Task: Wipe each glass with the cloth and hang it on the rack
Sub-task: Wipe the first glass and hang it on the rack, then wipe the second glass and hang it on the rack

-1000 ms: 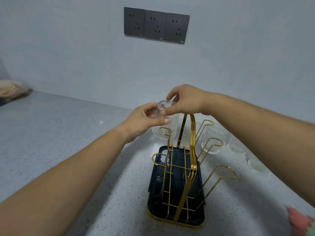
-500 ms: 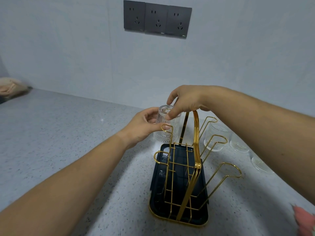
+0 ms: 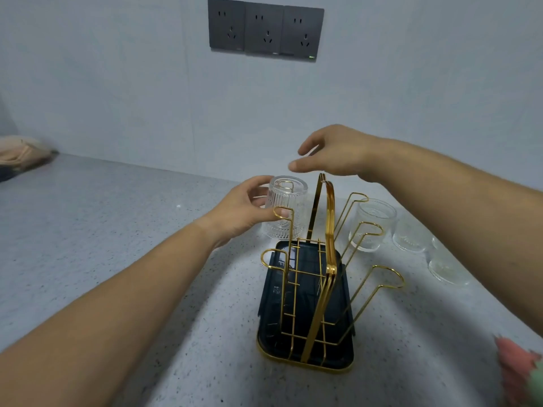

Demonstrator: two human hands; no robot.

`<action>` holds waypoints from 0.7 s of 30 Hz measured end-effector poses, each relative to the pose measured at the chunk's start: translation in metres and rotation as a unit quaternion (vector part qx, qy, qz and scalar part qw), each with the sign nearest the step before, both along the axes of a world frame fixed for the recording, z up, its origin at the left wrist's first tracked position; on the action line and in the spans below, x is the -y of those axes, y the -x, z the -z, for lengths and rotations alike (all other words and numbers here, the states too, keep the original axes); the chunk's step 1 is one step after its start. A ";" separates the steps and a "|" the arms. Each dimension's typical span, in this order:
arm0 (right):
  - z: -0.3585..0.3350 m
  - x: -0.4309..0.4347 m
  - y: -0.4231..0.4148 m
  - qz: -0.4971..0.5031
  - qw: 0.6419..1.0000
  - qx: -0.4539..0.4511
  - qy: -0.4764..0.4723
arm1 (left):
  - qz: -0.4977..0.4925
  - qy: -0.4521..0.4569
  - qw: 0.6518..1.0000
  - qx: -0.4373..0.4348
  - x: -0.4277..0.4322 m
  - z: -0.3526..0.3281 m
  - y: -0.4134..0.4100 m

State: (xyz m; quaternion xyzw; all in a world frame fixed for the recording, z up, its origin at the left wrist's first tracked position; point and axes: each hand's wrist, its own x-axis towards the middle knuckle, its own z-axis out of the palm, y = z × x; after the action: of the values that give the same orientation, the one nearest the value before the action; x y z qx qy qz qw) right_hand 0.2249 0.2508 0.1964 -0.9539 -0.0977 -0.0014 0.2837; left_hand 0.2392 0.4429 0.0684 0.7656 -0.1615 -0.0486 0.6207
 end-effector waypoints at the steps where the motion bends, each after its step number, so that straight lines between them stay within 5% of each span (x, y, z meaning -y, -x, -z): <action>1: -0.002 0.007 0.005 0.007 1.000 0.023 -0.010 | -0.012 -0.005 1.000 0.000 -0.001 -0.004 0.004; 9: -0.008 0.111 0.087 0.100 0.981 0.144 -0.079 | -0.134 0.105 0.982 0.085 0.007 -0.066 0.048; 16: 0.027 0.207 0.162 0.181 0.967 0.118 -0.138 | -0.038 0.121 0.976 0.175 0.088 -0.133 0.140; 21: 0.063 0.254 0.190 0.197 0.960 0.047 -0.193 | 0.005 0.171 0.974 0.146 0.168 -0.120 0.180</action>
State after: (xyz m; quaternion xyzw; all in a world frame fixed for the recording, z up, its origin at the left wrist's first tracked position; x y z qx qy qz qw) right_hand 0.0346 -0.0027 0.1336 -0.8802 0.0812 -0.1207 0.4518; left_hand 0.0596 0.2745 0.1882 0.6463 -0.2599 0.0893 0.7119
